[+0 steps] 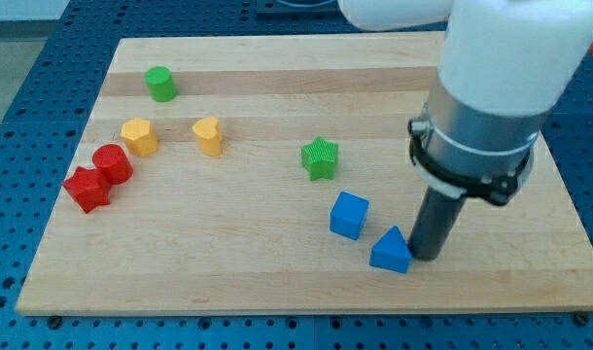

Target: Move the green circle to the top left of the green star

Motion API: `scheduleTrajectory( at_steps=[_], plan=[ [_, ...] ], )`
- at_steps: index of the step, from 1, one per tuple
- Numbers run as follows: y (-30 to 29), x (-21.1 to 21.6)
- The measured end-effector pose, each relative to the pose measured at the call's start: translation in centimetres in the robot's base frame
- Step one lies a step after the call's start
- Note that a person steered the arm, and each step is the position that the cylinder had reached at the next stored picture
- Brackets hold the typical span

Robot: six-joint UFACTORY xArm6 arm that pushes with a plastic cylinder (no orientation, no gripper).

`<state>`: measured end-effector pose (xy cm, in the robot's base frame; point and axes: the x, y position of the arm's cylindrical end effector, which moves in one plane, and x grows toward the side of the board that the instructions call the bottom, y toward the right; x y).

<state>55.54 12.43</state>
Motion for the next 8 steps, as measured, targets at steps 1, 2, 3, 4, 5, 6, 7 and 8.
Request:
scheduleTrajectory(
  at_steps=[1, 2, 3, 4, 5, 6, 7, 8],
  plan=[
    [2.0, -8.6],
    [-0.4, -18.4],
    [-5.5, -27.4],
    [-14.7, -34.1],
    [-24.8, -36.2],
    [-31.8, -35.7],
    [-37.5, -31.3],
    [-41.8, -28.5]
  ],
)
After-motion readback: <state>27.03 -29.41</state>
